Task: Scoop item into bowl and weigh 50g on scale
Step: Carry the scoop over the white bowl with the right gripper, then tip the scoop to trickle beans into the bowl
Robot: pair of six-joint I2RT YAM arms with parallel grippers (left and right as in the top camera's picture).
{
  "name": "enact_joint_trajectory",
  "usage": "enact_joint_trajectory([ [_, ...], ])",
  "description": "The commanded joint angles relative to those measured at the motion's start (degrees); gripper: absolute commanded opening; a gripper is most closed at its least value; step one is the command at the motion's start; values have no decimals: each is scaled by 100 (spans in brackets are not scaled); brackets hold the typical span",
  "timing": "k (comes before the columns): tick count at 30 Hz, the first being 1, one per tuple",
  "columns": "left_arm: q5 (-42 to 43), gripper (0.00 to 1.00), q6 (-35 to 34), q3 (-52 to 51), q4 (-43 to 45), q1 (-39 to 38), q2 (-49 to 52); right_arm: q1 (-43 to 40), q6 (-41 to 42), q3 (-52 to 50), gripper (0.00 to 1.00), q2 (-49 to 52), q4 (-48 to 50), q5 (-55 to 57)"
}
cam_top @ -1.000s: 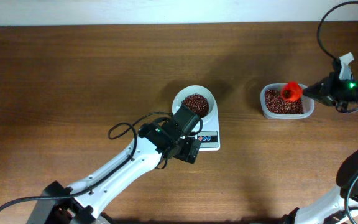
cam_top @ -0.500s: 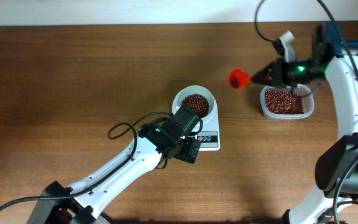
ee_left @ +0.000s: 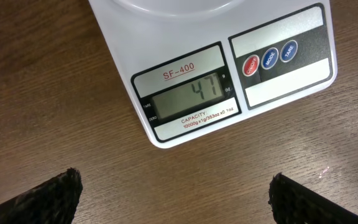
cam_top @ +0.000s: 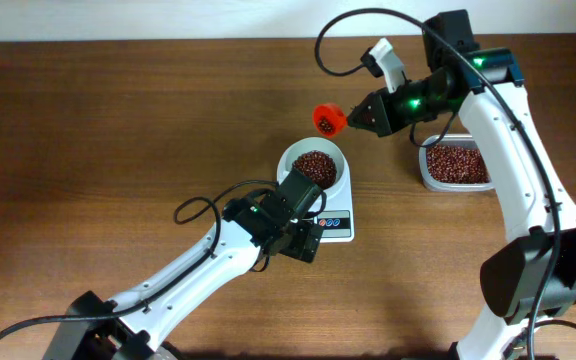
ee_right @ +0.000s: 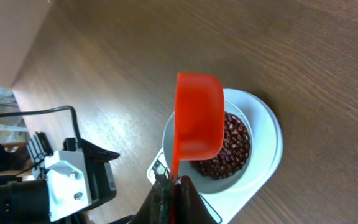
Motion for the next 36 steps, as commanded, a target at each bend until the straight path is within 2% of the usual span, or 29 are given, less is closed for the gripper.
enact_joint_trajectory([
  [1,-85,99,70,-22,-4,-17,-59,46,-181,105,4,-42,-68,216],
  [13,-87,99,70,-22,-4,-17,-59,247,-155,94,4,-39,-267,439],
  [20,-87,99,68,-22,-4,-17,-59,667,-131,90,4,-35,-302,1504],
  [23,-87,99,68,-22,-4,-17,-59,890,216,90,4,-35,-258,2492],
  [28,-87,99,68,-22,-4,-17,-59,1038,-15,90,4,-35,-345,2358],
  [32,-87,99,70,-22,-4,-17,-59,1003,509,90,4,-35,-328,2328],
  [36,-85,99,68,-22,-4,-17,-59,894,542,90,4,-35,-328,1853],
])
